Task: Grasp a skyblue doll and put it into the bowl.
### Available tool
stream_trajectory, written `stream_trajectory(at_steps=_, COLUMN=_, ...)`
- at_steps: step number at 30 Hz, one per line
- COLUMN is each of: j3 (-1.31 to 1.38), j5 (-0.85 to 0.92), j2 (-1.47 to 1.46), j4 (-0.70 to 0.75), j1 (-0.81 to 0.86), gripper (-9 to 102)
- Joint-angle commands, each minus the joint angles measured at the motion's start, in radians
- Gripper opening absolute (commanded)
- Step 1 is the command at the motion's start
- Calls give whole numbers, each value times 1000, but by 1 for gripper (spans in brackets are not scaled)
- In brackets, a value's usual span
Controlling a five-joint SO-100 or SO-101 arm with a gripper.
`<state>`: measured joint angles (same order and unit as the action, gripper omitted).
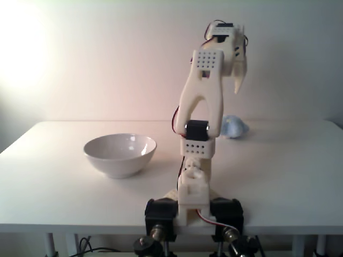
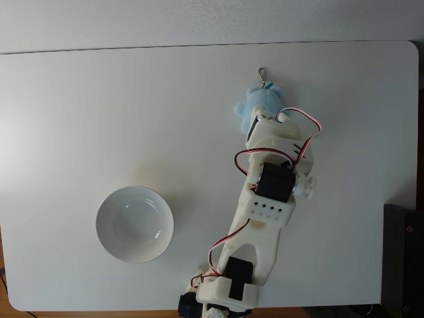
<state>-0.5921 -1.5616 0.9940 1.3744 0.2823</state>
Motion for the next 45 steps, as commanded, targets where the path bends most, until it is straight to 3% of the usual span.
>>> stream_trajectory(at_steps=1, j3=40, j5=3, j2=6, j4=-11, j1=3, gripper=30)
stream_trajectory(at_steps=11, j3=40, j5=2, j2=8, j4=-11, j1=21, gripper=67)
stream_trajectory(at_steps=15, j3=40, j5=2, j2=8, j4=-11, j1=40, gripper=75)
stream_trajectory(at_steps=25, j3=40, j5=2, j2=-35, j4=-14, j1=48, gripper=75)
stream_trajectory(at_steps=36, j3=40, j5=2, j2=-150, j4=-166, j1=48, gripper=75)
stream_trajectory(at_steps=45, j3=38, j5=2, j2=-244, j4=-193, j1=48, gripper=75)
